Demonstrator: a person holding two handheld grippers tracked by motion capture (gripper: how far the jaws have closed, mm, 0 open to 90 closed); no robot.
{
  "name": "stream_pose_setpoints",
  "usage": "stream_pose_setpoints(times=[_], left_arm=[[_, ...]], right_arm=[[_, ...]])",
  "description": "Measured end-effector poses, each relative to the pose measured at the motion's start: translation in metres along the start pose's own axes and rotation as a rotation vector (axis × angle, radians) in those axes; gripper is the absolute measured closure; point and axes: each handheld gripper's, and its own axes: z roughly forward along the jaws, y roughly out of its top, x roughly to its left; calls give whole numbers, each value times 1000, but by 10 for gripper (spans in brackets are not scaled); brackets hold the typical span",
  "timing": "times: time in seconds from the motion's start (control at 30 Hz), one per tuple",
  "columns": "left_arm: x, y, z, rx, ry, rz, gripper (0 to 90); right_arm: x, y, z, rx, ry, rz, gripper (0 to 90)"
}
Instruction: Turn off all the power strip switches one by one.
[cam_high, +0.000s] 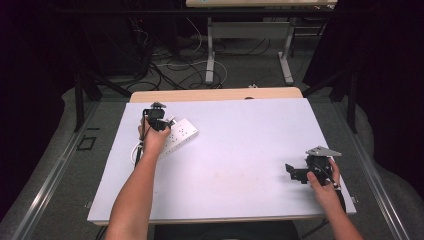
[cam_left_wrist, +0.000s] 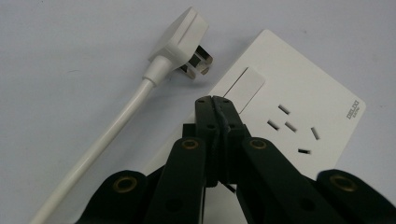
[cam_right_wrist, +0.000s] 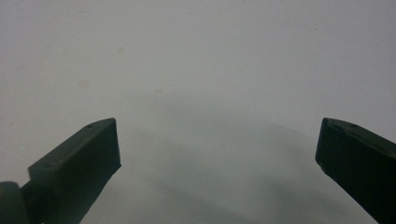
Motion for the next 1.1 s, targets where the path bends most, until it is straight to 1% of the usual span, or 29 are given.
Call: stream_pose_setpoints(times=[0.07, 0.13, 0.17, 0.2, 0.23, 0.27, 0.3, 0.33, 0.37, 0.4, 0.47, 0.5, 0.53, 0.57, 0.6, 0.63, 0.67, 0.77, 0.8, 0.87, 0.93, 0.97, 1.03, 1.1], left_arm=[[0, 0, 0, -3, -4, -8, 900], [2, 0, 0, 3, -5, 1, 900], [1, 0, -1, 8, -6, -15, 900], [1, 0, 0, -2, -7, -16, 900], [2, 0, 0, 0, -9, -16, 900], [3, 0, 0, 3, -12, -7, 900], [3, 0, 0, -2, -18, -10, 900], [4, 0, -1, 18, -24, -7, 900], [3, 0, 1, -3, -19, -10, 900], [3, -1, 1, -4, -17, -8, 900], [3, -1, 2, 1, -41, -12, 900], [1, -1, 3, -5, -33, -12, 900], [1, -1, 2, 5, -28, -5, 900], [1, -1, 2, 4, -27, -4, 900], [1, -1, 3, -5, -31, -8, 900], [1, -1, 2, 5, -35, -11, 900], [1, -1, 3, -1, -32, -13, 900], [0, 0, 3, 0, -22, -10, 900], [-1, 0, 3, 3, -22, -20, 900], [-1, 0, 2, 9, -16, -3, 900], [-1, 0, 2, 16, -15, -4, 900], [-2, 0, 2, 7, -10, -10, 900], [-3, 0, 2, 6, -11, -10, 900], [-3, 1, 1, 3, -11, 1, 900]], right_arm=[[0, 0, 0, 0, -1, 0, 0], [0, 0, -1, -2, -5, -1, 0], [0, 0, -1, -2, -4, 0, 0], [0, 0, -1, -1, -4, -1, 0], [0, 0, -1, -1, -2, -1, 0], [1, 0, 0, -8, -12, -1, 0], [1, 0, 0, -9, -9, -2, 0], [1, 0, -1, -4, -5, -2, 0], [1, 0, -1, -2, -3, -1, 0], [0, 0, -1, -1, -2, -1, 0], [1, 0, -1, -5, -7, -1, 0], [1, 0, 0, -9, -12, 0, 0], [1, 1, -1, 3, -5, -2, 0], [1, 0, -1, -5, -9, -1, 0], [1, 1, -1, 0, -5, -1, 0], [1, 1, -1, 1, -5, 0, 0], [1, 0, -1, -3, -5, 2, 0], [0, 0, -1, -1, -2, 0, 0], [0, 0, -1, -1, -3, 0, 0], [0, 0, -1, -4, -3, 0, 0], [1, 0, 0, -11, -10, 0, 0], [1, 1, -1, -5, -6, 0, 0], [1, 0, -1, -1, -2, -1, 0], [0, 0, 0, 0, -3, -1, 0]])
